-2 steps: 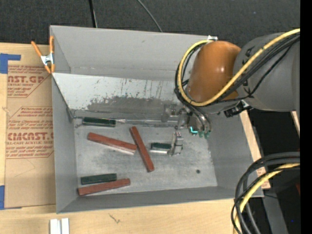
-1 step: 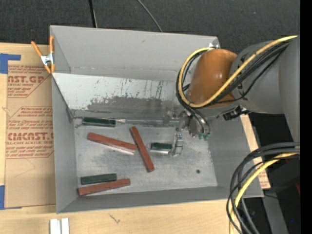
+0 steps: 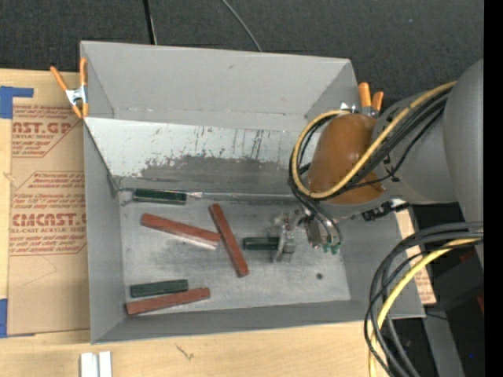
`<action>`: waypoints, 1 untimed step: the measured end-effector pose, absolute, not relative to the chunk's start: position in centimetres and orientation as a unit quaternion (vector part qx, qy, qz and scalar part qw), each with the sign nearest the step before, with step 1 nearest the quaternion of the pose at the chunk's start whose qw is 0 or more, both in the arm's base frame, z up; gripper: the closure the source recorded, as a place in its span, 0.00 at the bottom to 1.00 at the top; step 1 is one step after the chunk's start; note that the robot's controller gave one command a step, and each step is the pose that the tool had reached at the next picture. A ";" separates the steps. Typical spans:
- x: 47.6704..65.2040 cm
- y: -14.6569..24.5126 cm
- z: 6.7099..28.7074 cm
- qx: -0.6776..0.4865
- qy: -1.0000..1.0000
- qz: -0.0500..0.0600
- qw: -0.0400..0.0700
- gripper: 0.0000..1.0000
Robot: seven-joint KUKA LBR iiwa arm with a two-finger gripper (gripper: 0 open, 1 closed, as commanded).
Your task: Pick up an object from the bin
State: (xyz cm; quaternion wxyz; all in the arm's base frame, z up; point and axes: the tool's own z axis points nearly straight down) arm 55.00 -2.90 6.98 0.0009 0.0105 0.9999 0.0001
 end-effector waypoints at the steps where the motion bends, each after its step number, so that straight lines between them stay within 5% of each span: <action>1: 55.0 -2.9 7.0 0.011 1.000 0.000 0.001 1.00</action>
Offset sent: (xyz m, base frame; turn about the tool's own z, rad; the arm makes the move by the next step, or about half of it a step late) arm -0.0205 0.0018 0.1052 -0.0266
